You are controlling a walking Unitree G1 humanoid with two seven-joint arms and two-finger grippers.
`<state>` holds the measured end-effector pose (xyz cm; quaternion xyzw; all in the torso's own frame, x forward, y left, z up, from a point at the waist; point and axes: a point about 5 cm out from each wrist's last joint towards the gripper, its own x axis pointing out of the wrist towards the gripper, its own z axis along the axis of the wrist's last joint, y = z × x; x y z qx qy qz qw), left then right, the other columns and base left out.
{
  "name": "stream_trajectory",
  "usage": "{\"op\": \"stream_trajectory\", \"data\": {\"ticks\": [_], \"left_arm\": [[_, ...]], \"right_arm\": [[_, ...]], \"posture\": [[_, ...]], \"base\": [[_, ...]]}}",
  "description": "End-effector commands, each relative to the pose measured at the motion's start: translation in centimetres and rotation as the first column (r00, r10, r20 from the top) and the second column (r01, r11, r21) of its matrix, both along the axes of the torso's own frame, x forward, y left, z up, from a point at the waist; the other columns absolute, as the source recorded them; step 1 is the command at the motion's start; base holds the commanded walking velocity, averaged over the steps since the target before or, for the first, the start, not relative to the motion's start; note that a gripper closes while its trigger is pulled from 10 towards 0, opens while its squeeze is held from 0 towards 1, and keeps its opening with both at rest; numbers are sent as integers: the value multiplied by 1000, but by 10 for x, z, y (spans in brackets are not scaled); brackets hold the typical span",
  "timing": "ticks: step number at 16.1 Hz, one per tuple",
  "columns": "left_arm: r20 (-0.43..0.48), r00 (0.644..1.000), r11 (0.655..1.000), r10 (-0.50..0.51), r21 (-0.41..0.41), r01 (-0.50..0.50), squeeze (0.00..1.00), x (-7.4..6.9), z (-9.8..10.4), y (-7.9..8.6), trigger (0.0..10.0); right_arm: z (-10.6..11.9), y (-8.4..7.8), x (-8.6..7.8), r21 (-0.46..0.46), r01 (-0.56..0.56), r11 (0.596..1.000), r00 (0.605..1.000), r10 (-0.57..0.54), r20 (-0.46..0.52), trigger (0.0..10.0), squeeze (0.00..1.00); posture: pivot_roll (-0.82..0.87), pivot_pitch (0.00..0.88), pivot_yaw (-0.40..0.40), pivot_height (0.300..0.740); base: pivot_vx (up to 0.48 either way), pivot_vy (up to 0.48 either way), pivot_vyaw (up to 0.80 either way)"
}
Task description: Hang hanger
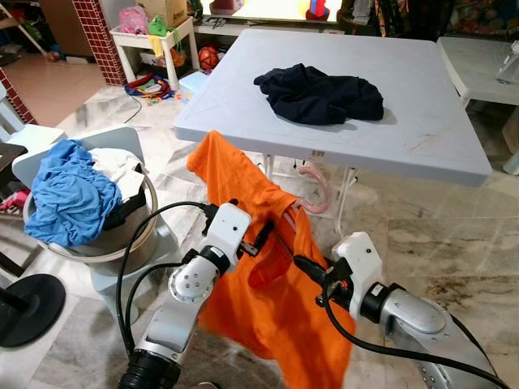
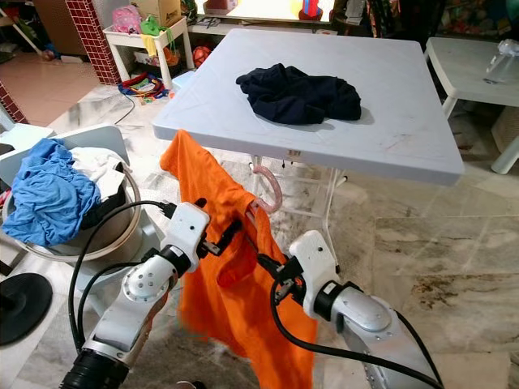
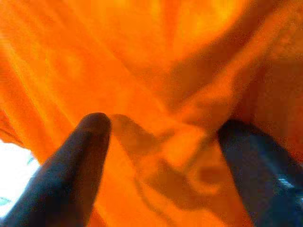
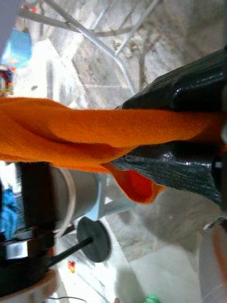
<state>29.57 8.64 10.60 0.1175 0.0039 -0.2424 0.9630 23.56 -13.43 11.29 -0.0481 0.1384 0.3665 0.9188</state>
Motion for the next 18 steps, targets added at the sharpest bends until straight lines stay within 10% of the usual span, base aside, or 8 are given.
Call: {"op": "stream_trajectory", "data": {"ticks": [1,7,10,11,12,18], "left_arm": [[7,999,999,48,19,-48,0,4,0,12,0],[-1,969,968,248,38,-248,0,16,-3,50,0],[-40,995,992,96,-75,-99,0,10,-1,26,902],[-33,999,996,43,-74,-45,0,6,0,14,10000],[-60,998,995,-25,-100,19,1000,-1,-4,-4,10000],[-45,997,993,-64,-100,59,1000,-2,-2,-16,10000]], "right_arm": [[3,0,-5,-20,-53,998,999,53,-5,10000,0],[-8,-24,-11,-127,-72,989,994,61,-90,10000,0],[2,-19,4,-79,26,996,999,-28,-23,10000,0],[3,-15,8,-58,58,997,998,-59,-11,10000,0],[6,-5,8,-10,56,998,998,-56,-26,10000,0],[10,1,2,11,7,1000,1000,-7,-30,10000,0]], "posture": [[1,82,-19,740],[-1,89,-22,740],[-1,90,-24,740],[1,90,-25,740],[4,92,-27,740],[-4,96,-31,740]], "base": [[0,0,0],[0,0,0],[0,0,0],[0,0,0],[0,0,0],[0,0,0]]}}
